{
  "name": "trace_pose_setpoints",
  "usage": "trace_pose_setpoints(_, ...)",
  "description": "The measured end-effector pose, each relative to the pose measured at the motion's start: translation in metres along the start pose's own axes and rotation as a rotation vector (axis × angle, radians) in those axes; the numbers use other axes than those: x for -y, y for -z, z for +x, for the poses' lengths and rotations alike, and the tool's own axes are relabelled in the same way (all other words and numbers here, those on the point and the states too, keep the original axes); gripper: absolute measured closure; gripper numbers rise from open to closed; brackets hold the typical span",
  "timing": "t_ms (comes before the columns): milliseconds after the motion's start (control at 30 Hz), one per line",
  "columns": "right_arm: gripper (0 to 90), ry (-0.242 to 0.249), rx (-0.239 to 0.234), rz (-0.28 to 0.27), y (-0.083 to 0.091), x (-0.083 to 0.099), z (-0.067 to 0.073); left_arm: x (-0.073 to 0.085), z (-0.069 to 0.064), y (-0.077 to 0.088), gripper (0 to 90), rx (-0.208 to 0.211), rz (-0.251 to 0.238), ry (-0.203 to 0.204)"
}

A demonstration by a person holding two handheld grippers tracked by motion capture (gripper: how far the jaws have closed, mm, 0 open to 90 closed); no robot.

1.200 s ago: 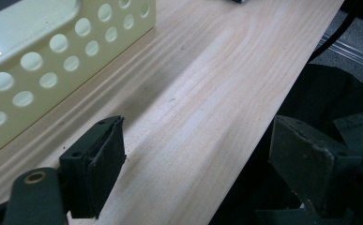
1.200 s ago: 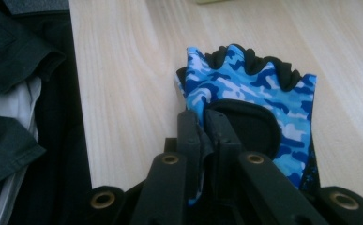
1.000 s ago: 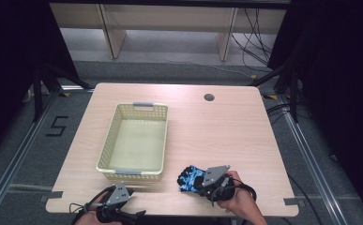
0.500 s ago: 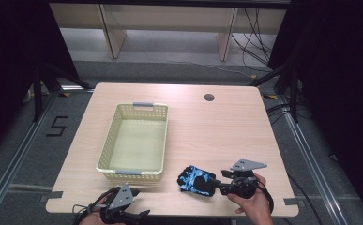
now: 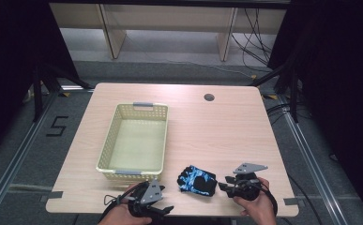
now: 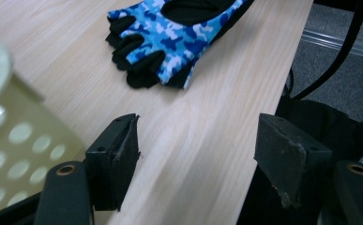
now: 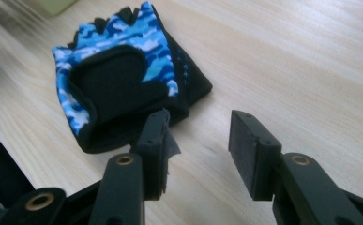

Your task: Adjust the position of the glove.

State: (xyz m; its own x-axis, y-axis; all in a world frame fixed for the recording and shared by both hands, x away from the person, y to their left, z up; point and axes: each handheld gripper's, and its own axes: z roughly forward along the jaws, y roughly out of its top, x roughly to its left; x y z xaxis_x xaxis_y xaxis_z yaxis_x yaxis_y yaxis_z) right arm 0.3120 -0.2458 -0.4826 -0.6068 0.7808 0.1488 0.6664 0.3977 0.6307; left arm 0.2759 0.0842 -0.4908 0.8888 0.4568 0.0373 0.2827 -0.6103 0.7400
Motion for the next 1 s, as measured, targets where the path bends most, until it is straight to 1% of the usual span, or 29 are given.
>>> trace_pose_setpoints(67,59.7,-0.008,-0.009,-0.009,-0.003,0.002,0.0,-0.005,0.001,-0.005,30.5,0.003,0.011,-0.013)
trace_pose_setpoints(100,58.7,-0.04,-0.035,-0.014,-0.003,0.002,0.0,-0.008,0.002,-0.011,30.6,-0.012,0.017,-0.013)
trace_pose_setpoints(133,58.7,-0.04,-0.035,-0.014,-0.003,0.002,0.0,-0.008,0.002,-0.011,30.7,-0.012,0.017,-0.013)
trace_pose_setpoints(167,58.3,-0.066,-0.05,-0.027,-0.005,0.003,0.0,-0.01,0.002,-0.013,30.7,-0.014,0.024,-0.02)
trace_pose_setpoints(200,57.8,-0.063,-0.06,-0.009,-0.003,0.002,-0.001,-0.012,0.002,-0.016,30.9,-0.011,0.019,-0.016)
trace_pose_setpoints(233,57.6,-0.084,-0.064,-0.011,-0.004,0.003,0.0,-0.014,0.002,-0.018,30.9,-0.016,0.025,-0.028)
trace_pose_setpoints(267,57.4,-0.092,-0.074,-0.01,-0.005,0.003,0.0,-0.015,0.001,-0.021,30.9,-0.023,0.028,-0.025)
trace_pose_setpoints(300,57.1,-0.116,-0.087,-0.035,-0.006,0.004,0.001,-0.017,0.0,-0.024,31.0,-0.018,0.029,-0.024)
trace_pose_setpoints(333,56.7,-0.137,-0.09,-0.024,-0.006,0.004,0.001,-0.019,-0.002,-0.027,31.2,-0.02,0.03,-0.02)
trace_pose_setpoints(367,56.0,-0.159,-0.109,-0.033,-0.007,0.004,0.001,-0.021,-0.003,-0.03,31.2,-0.01,0.031,-0.025)
trace_pose_setpoints(400,56.0,-0.159,-0.109,-0.033,-0.007,0.004,0.001,-0.022,-0.004,-0.032,31.2,-0.013,0.035,-0.022)
trace_pose_setpoints(433,55.3,-0.187,-0.11,-0.036,-0.008,0.005,0.001,-0.024,-0.005,-0.037,31.2,-0.016,0.038,-0.028)
trace_pose_setpoints(467,55.3,-0.187,-0.11,-0.036,-0.008,0.005,0.001,-0.024,-0.005,-0.037,31.3,-0.016,0.038,-0.028)
trace_pose_setpoints(500,54.9,-0.213,-0.119,-0.031,-0.011,0.007,0.001,-0.027,-0.004,-0.041,31.6,-0.036,0.049,-0.029)
trace_pose_setpoints(533,54.9,-0.213,-0.119,-0.031,-0.011,0.007,0.001,-0.027,-0.004,-0.041,31.7,-0.036,0.049,-0.029)
trace_pose_setpoints(567,54.4,-0.205,-0.116,-0.03,-0.012,0.007,0.001,-0.028,-0.003,-0.043,31.7,-0.049,0.047,-0.03)
trace_pose_setpoints(600,54.0,-0.213,-0.129,-0.024,-0.013,0.008,0.002,-0.03,-0.002,-0.044,32.0,-0.053,0.058,-0.025)
trace_pose_setpoints(633,53.0,-0.199,-0.117,0.002,-0.016,0.007,0.003,-0.031,-0.001,-0.046,33.4,-0.056,0.059,-0.025)
trace_pose_setpoints(667,53.0,-0.199,-0.117,0.002,-0.016,0.007,0.003,-0.032,-0.001,-0.047,33.4,-0.058,0.064,-0.036)
trace_pose_setpoints(700,52.3,-0.202,-0.118,-0.006,-0.017,0.007,0.005,-0.032,0.0,-0.051,34.6,-0.057,0.079,-0.047)
trace_pose_setpoints(733,52.3,-0.202,-0.118,-0.006,-0.017,0.007,0.005,-0.032,0.0,-0.051,36.7,-0.057,0.079,-0.047)
trace_pose_setpoints(767,51.7,-0.192,-0.13,-0.024,-0.02,0.007,0.004,-0.032,0.0,-0.054,36.7,-0.036,0.087,-0.044)
trace_pose_setpoints(800,51.6,-0.192,-0.117,-0.013,-0.021,0.006,0.006,-0.031,-0.001,-0.057,38.2,-0.042,0.086,-0.045)
trace_pose_setpoints(833,51.5,-0.189,-0.116,-0.016,-0.022,0.006,0.006,-0.031,-0.001,-0.057,39.0,-0.041,0.096,-0.063)
trace_pose_setpoints(867,51.4,-0.189,-0.117,-0.023,-0.022,0.005,0.006,-0.031,-0.001,-0.059,39.2,-0.042,0.097,-0.06)
trace_pose_setpoints(900,51.4,-0.201,-0.111,-0.028,-0.022,0.005,0.006,-0.031,-0.001,-0.059,40.0,-0.04,0.094,-0.061)
trace_pose_setpoints(933,51.4,-0.22,-0.127,-0.038,-0.023,0.004,0.006,-0.031,-0.001,-0.059,40.8,-0.038,0.093,-0.056)
trace_pose_setpoints(967,51.6,-0.231,-0.139,-0.071,-0.024,0.003,0.003,-0.032,0.0,-0.059,44.0,-0.036,0.095,-0.067)
trace_pose_setpoints(1000,51.6,-0.231,-0.139,-0.071,-0.024,0.003,0.003,-0.032,0.0,-0.059,45.5,-0.036,0.095,-0.067)
